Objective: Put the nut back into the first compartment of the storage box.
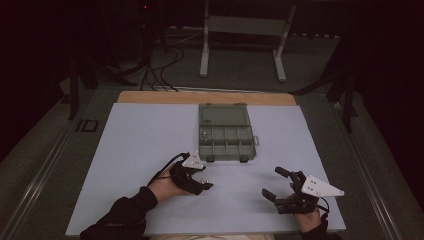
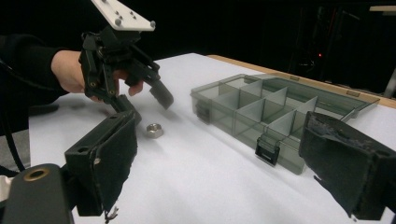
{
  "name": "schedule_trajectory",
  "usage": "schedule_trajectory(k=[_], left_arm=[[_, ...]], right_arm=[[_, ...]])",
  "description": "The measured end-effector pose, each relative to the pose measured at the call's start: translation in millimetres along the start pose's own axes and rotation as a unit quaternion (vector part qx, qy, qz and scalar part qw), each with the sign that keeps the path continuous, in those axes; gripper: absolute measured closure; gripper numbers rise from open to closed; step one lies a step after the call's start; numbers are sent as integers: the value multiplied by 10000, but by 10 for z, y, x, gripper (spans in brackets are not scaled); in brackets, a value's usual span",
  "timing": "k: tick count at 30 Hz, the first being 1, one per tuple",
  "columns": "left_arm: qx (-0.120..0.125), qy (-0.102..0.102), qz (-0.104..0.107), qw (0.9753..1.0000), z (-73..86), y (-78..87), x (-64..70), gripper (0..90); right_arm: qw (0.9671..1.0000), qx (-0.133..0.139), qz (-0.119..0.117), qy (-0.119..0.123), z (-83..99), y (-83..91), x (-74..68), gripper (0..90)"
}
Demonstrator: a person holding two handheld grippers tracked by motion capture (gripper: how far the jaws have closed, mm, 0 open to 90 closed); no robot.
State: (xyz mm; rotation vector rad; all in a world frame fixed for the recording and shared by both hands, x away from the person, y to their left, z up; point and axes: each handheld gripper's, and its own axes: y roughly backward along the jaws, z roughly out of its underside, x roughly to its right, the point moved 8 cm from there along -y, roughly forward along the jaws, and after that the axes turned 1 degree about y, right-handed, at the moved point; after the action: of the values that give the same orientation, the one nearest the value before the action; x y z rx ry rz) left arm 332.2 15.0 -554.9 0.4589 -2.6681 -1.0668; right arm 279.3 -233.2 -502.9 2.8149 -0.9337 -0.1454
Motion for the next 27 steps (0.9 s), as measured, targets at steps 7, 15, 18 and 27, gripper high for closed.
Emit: schedule_trajectory(k=[7,15,18,27], left_arm=[[-189,-73,16,9998,82,-58,-2,379],[-281,-176,27,9994,114,-112,-4,512],[-316,-201,39,9993,126,-121,-14,554],[-381,-277,-49,9989,150,-144,-49,641]], right_arm=[[10000,3,4,-2,0,0,2,115],[10000,2,10,-6,1,2,3,115],[10000,4,10,-7,0,2,4,115],[10000,-6,12,3,2,0,4,115]])
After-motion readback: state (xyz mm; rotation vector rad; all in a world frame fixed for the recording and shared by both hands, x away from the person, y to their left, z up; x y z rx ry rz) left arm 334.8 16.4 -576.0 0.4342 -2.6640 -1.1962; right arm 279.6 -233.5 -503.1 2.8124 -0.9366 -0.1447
